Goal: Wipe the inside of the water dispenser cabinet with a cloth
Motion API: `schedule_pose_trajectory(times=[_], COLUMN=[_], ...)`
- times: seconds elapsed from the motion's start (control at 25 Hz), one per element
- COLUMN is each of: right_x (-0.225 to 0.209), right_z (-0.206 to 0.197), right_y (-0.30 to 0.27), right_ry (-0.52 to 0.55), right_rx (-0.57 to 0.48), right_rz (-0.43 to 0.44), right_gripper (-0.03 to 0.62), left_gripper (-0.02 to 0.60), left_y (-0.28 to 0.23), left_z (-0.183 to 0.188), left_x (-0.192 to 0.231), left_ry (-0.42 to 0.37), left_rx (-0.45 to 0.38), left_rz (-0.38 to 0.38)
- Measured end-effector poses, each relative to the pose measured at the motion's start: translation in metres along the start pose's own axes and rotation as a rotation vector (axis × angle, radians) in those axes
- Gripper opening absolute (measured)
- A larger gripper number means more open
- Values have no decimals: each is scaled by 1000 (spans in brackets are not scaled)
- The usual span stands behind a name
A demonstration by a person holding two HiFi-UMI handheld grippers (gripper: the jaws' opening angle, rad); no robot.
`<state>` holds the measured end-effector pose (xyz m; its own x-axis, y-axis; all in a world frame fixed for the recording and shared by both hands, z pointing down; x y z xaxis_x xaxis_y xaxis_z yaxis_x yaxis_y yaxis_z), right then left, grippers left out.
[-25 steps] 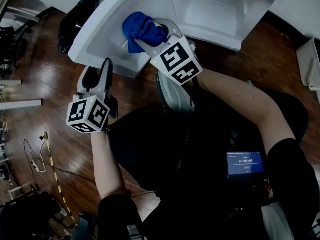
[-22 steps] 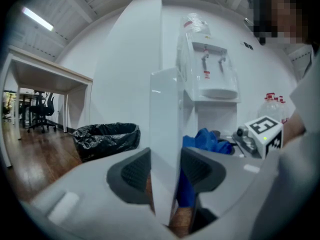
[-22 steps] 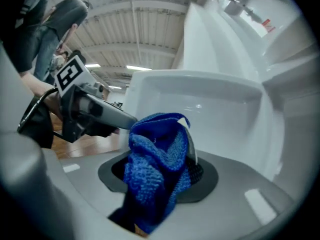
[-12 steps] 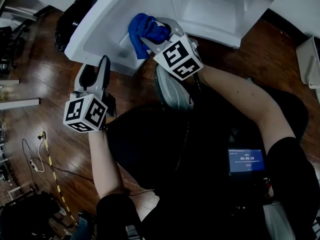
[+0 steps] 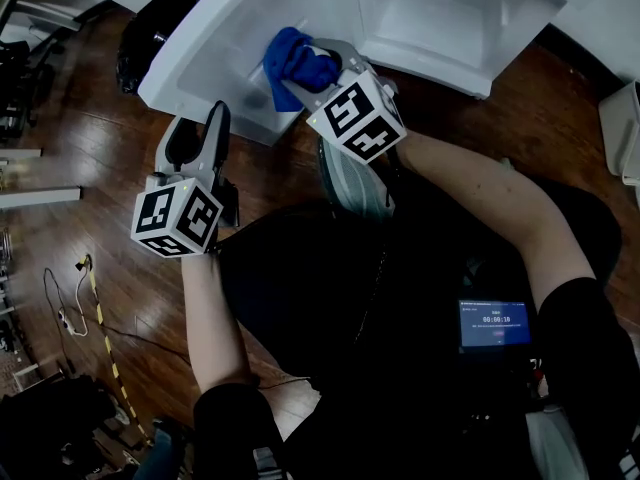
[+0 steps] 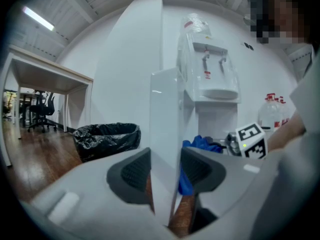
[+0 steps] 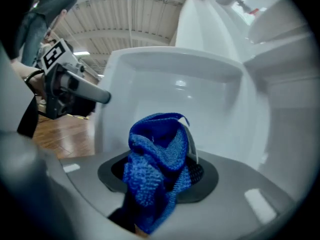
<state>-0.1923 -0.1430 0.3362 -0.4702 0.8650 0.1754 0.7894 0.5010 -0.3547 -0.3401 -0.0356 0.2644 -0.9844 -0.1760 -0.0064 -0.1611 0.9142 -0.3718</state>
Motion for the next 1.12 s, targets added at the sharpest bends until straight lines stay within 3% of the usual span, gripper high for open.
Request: schedule_pose_trajectory(times=[0.12,0.24,0.36,0.56,0.68,0.84,1.12], right_x=[44,61,37,-40,-63,-41,63], right_z=[11,8,-5,-41,-55,-59,-20], right_y=[-6,-11,-10,-8,-10,-19,-19], right_ry=[56,93,71,32,11,-6,191], right_rx=[-3,-4,15,125,185,224,120], right_rz=[134,175,103,-133,-188,-101,154], right_gripper=[199,199,199,199,199,199,199], left_gripper=[190,190,190,190,190,190,190], left_y=[-1,0,3,4,1,-1,-1], left_z=[0,-2,0,0,0,1,4], left_x=[1,1,0,2,1,-2,-3], left_ry=[1,3,1,-2,-4,2,2], left_rx=[-2,-3,-2,1,-1,0,-6], left_rz=[1,5,9,11,10,10,5])
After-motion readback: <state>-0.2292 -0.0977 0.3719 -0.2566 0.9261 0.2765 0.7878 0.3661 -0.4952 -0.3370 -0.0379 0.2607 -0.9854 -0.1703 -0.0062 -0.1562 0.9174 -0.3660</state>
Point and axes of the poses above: the fingertips, and each gripper's own axes: y backward along the fingers, x to its left, z out of its top, the point moved 7 cm from there along y, backward along the fingers, and after that the axes turned 10 degrees about x, right-handed, at the moved point
